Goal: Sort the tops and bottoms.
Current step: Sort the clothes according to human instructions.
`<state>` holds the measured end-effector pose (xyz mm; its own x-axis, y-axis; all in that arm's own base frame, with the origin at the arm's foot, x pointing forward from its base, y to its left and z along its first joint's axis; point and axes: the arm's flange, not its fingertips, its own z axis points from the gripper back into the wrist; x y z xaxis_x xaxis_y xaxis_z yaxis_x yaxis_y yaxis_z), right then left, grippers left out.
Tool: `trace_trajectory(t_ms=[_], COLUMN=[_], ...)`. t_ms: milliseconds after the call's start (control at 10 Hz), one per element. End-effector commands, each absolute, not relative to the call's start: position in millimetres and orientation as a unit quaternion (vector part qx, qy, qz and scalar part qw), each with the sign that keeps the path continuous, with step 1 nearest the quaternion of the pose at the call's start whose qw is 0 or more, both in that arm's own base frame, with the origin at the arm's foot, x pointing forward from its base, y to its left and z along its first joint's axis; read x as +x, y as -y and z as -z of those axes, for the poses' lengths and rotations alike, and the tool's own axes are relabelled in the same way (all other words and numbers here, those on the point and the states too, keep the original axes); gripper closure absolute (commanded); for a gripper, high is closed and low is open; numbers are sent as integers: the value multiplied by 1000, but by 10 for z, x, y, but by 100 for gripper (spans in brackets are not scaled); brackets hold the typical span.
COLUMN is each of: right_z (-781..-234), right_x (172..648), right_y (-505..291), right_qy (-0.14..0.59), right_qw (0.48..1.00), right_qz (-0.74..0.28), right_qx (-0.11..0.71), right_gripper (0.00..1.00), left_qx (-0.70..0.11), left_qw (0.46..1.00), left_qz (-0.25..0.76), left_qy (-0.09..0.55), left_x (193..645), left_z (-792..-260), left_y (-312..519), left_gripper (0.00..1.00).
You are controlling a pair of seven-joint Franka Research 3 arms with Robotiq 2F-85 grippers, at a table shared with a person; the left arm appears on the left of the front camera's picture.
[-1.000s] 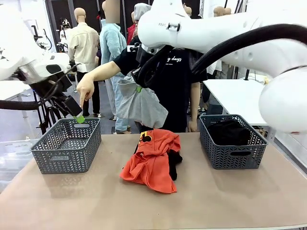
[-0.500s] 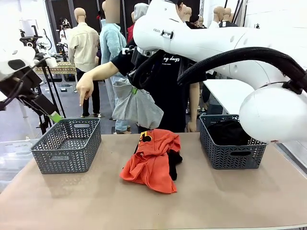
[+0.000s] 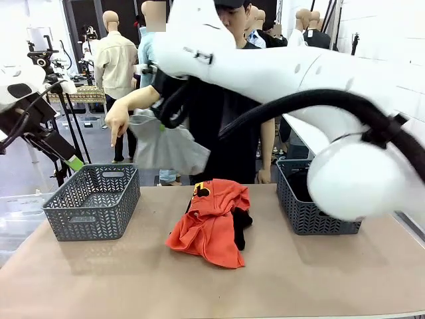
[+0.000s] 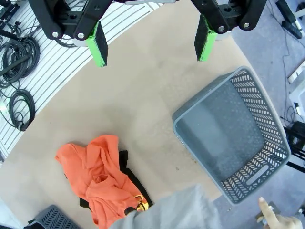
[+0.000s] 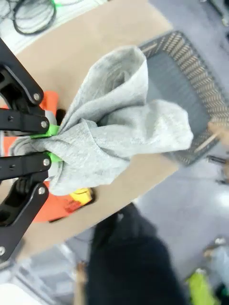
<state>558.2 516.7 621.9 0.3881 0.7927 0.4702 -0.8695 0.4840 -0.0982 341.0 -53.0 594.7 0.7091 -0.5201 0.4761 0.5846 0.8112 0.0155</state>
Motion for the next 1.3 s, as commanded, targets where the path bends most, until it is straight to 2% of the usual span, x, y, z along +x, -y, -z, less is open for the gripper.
trace_trajectory(t_ms=[0,200,300,400,900,1200], right_z=[-6862,-6749,-6599,-6183,-6198,-5887], right_x=[6539,6759,6806,5544,5572,6219], right_y=[-6103,-6546,-6751,-5544,-5512,-6151], right_qy=[307,330,292,329,331,387], right_qw=[755,720,697,739,729,675], right_qz=[-568,-593,-633,-579,-588,-616], right_qx=[109,142,166,105,115,128], right_gripper=[100,100,100,100,100,100], left_qx=[-68,-68,-68,-68,-68,-68], left_qw=[923,923,923,923,923,923], left_qz=[295,295,295,295,295,295], left_qy=[238,238,238,238,238,238], left_x=[3398,3398,3398,3398,3398,3398], left_z=[-5959,-5959,-5959,-5959,-5959,-5959], left_y=[514,514,514,514,514,514], left_gripper=[5,5,5,5,5,5])
